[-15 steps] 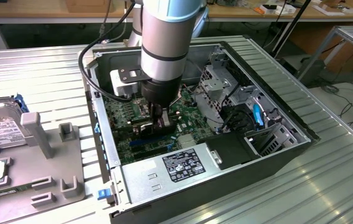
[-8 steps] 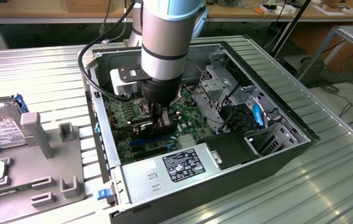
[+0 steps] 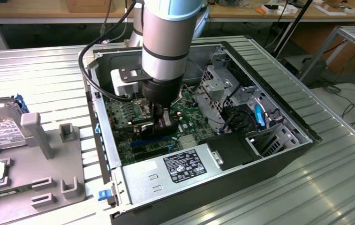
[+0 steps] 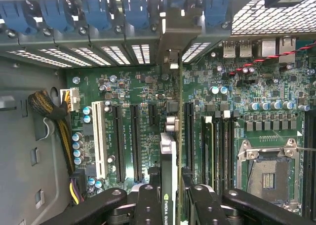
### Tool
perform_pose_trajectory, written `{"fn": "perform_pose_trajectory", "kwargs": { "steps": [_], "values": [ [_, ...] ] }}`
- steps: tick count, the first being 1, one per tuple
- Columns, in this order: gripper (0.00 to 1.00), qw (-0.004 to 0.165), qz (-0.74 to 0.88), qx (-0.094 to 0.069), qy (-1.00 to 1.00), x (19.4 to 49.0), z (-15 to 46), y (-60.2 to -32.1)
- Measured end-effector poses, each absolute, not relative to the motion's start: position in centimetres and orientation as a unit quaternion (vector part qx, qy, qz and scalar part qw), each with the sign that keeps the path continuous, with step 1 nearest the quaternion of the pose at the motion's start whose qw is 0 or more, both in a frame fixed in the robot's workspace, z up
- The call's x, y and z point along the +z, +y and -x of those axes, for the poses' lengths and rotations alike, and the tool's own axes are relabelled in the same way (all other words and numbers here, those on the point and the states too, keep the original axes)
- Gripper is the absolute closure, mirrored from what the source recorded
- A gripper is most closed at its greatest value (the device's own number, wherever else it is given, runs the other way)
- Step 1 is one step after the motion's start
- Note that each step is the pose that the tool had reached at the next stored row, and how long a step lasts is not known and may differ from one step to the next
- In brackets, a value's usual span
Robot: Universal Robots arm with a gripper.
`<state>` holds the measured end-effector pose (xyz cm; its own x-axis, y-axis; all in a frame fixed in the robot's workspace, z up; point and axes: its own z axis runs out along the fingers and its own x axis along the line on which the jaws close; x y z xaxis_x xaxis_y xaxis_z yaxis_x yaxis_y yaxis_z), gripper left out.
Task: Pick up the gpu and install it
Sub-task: 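Insert the gpu into the slot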
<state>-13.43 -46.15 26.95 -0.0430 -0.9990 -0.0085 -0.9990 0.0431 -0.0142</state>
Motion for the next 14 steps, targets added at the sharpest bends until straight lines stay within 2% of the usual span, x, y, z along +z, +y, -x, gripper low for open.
{"fn": "perform_pose_trajectory", "kwargs": {
  "steps": [14],
  "values": [
    [0.73,0.009,0.698,-0.001,0.716,26.90,13.79,-45.78]
  ]
}}
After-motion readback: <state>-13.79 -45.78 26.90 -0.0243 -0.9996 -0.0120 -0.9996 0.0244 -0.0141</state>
